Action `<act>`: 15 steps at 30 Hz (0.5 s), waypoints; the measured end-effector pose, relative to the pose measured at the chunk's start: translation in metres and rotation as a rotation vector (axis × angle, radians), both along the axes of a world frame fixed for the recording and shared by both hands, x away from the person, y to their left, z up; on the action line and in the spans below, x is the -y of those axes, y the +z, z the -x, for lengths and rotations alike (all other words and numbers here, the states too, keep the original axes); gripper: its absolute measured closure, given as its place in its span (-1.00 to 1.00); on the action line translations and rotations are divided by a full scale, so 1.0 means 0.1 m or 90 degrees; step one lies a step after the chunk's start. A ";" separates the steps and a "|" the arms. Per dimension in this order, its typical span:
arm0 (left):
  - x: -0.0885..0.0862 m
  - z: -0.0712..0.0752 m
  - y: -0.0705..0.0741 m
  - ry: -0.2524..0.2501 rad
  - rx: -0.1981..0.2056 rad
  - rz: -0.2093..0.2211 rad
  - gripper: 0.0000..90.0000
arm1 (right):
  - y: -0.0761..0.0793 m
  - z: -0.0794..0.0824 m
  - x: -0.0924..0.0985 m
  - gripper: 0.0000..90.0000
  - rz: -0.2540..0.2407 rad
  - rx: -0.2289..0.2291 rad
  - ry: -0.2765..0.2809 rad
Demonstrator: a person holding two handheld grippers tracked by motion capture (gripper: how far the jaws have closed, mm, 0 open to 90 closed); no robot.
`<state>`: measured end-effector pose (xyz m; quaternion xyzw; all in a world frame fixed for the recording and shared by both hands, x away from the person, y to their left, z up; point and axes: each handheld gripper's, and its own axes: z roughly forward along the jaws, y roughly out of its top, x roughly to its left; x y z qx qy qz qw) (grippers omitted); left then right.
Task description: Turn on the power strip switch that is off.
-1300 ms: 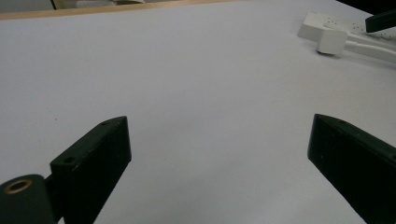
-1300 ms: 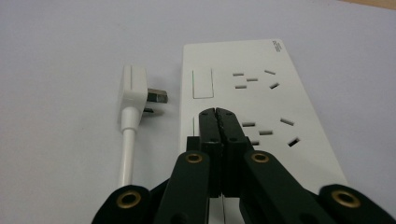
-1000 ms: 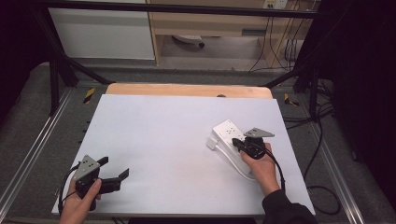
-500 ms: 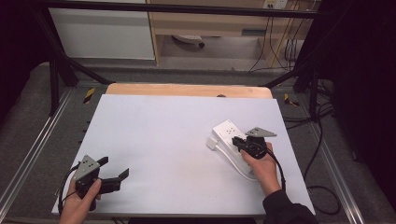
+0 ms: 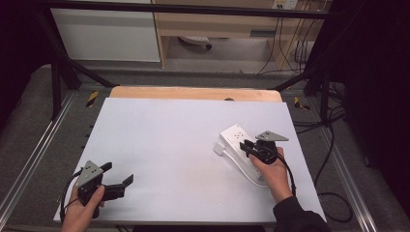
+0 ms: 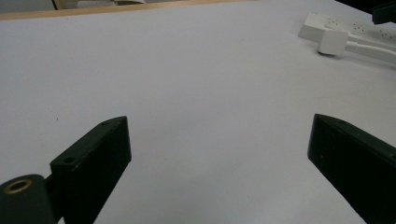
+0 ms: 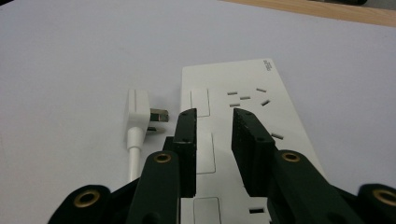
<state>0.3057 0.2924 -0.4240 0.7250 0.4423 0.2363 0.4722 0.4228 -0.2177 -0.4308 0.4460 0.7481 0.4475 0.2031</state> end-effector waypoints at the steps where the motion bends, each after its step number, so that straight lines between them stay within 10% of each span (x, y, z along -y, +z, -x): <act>1: 0.00 0.00 0.00 0.000 0.000 0.000 -0.87 | 0.00 0.00 0.00 0.57 -0.001 0.003 -0.002; 15: 0.00 0.00 0.00 0.000 0.001 0.001 -0.87 | 0.11 0.00 0.04 0.15 -0.011 0.004 -0.009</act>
